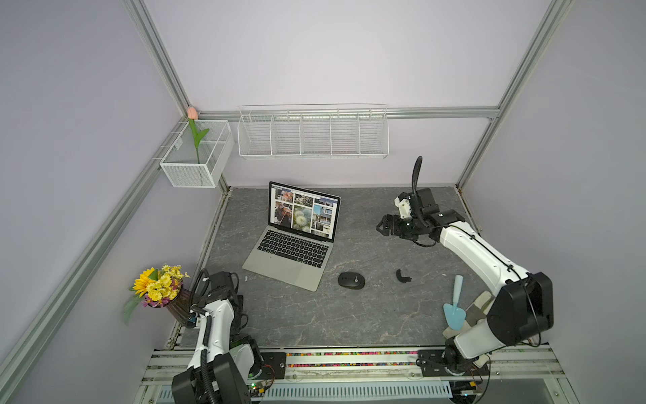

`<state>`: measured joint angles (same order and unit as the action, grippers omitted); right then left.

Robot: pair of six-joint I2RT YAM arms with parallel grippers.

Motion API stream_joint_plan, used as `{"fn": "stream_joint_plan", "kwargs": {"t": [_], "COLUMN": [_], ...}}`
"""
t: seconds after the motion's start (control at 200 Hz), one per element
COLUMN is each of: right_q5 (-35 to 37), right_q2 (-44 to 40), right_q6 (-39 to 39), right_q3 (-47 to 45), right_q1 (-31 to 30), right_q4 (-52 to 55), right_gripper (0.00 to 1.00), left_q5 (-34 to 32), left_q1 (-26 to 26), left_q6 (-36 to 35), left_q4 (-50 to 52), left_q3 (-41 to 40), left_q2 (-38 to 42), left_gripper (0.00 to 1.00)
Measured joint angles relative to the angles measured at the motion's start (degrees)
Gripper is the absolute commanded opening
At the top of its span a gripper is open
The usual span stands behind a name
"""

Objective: Insert the wireless mouse receiver into the laptop
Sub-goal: Move the USB plug to the center of the board.

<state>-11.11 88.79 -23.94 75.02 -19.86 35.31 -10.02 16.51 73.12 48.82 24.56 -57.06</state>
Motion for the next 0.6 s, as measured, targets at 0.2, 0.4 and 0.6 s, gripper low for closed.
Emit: {"fn": "stream_joint_plan", "kwargs": {"t": [0.2, 0.4, 0.6], "right_q5": [0.83, 1.31, 1.49], "right_q2": [-0.07, -1.07, -2.23], "right_q6": [0.00, -0.02, -0.04], "right_q3": [-0.07, -0.92, -1.88], "right_q1": [0.00, 0.00, 0.00], "right_q4": [-0.02, 0.00, -0.04], "right_gripper": [0.89, 0.89, 0.89], "left_q5": [0.15, -2.54, -3.58], "left_q1": [-4.96, -13.53, -28.22], "left_q6": [-0.33, -1.66, -0.09], "left_q4": [-1.88, -5.38, -9.77], "left_q3": [2.12, 5.88, 16.46], "left_q2": [-5.62, -12.92, -25.92], "left_gripper": [1.00, 1.00, 1.00]}}
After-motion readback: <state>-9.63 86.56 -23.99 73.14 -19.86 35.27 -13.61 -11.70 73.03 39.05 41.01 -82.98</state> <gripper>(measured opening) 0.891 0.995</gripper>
